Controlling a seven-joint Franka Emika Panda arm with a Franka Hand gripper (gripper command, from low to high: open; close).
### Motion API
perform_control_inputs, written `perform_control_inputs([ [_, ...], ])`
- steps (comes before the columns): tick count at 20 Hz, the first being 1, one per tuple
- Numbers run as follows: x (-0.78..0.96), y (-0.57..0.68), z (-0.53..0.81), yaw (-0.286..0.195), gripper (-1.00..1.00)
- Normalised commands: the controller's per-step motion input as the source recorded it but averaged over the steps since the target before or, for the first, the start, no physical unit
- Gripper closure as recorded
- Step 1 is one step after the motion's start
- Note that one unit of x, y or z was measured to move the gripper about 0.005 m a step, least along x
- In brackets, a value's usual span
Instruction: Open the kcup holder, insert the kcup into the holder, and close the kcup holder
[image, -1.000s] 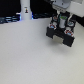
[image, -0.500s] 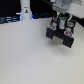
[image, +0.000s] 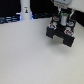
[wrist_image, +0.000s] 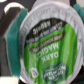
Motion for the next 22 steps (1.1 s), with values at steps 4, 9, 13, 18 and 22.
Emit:
perform_control_inputs([
  [4, 0.0, -0.03, -0.23, -0.001, 1.0],
  [9, 0.02, -0.02, -0.26, -0.011, 1.0],
  [13, 0.03, 0.01, -0.28, -0.005, 1.0],
  [18, 0.12, 0.11, -0.17, -0.004, 1.0],
  [22, 0.12, 0.16, 0.03, 0.014, -1.0],
])
